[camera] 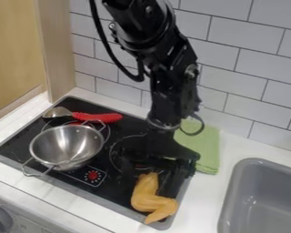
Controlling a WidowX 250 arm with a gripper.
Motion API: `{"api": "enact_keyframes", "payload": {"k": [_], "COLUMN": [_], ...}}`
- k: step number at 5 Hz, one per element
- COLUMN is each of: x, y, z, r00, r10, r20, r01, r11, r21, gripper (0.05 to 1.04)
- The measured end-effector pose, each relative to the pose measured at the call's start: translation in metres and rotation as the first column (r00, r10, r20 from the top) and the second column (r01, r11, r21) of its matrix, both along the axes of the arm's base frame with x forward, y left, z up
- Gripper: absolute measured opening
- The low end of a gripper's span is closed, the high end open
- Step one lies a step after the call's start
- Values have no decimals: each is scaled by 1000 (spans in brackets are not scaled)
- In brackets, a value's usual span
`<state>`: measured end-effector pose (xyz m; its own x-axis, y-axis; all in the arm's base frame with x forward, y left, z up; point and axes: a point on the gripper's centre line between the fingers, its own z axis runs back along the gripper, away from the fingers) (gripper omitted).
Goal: Put the yellow object on top of the brown cloth on the right top corner of stove
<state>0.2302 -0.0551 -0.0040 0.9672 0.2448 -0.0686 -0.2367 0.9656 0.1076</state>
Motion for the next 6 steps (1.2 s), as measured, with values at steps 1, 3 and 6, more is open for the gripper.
{"api": "enact_keyframes", "payload": {"k": [1, 3, 6], "x": [1, -11, 5], "y": [-1, 2, 3], "z": [1, 4, 45], "r00": [1000, 1000, 992], "r10": [-1, 2, 10], "r20": [13, -30, -128], "r01": [1, -2, -9], "r11": [1000, 1000, 1000], "r21": [-22, -10, 7], "gripper": [673, 515, 515]}}
